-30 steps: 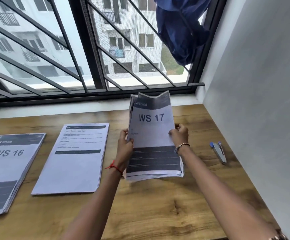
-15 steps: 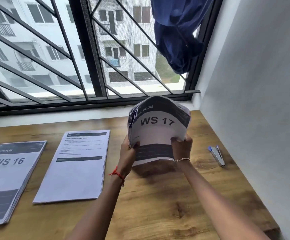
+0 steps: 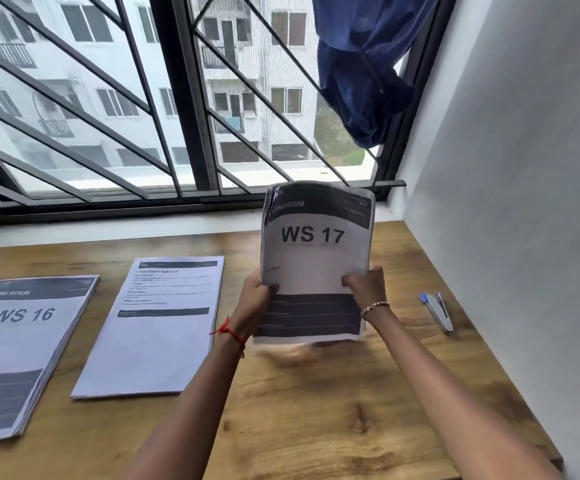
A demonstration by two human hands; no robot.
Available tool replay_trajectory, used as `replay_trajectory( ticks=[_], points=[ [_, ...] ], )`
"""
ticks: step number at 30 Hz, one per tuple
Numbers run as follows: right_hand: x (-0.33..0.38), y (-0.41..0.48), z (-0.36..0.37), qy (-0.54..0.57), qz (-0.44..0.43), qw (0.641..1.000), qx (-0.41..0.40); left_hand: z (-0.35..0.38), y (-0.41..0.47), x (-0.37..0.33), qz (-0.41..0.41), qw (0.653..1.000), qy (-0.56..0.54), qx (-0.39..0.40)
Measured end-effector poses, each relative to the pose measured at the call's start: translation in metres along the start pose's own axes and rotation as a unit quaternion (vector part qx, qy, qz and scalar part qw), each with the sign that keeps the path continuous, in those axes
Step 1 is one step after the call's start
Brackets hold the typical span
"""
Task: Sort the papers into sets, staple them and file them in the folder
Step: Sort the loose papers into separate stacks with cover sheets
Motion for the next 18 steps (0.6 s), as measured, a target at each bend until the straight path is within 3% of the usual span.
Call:
replay_trajectory(
  ticks=[5,11,15,18],
  points=[
    [0.008,0.008,0.014,-0.091,-0.039,0.993,0.066,0.000,0.007,0.022,-0.067,0.997,0.021,0.030],
    [-0.038,0.016,0.041,-0.236,-0.044,0.961,0.138,-0.010,0.013,0.073,-0.042,0.995,0.092,-0.024],
    [-0.057,0.004,0.035,-0.207,-0.065,0.967,0.131,-0.027,0.010,0.098,-0.040,0.966,0.240,-0.093],
    [-0.068,-0.005,0.028,-0.168,-0.091,0.977,0.096,-0.024,-0.009,0.083,-0.010,0.971,0.206,-0.116]
  ],
)
Point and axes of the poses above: each hand's wrist, its own y-axis towards the middle knuckle, its own z-axis out of the palm, x = y × z, the point moved 10 cm from there along y, towards the middle knuckle, and after that the axes turned 2 degrees about -x, right-handed, at the moved point
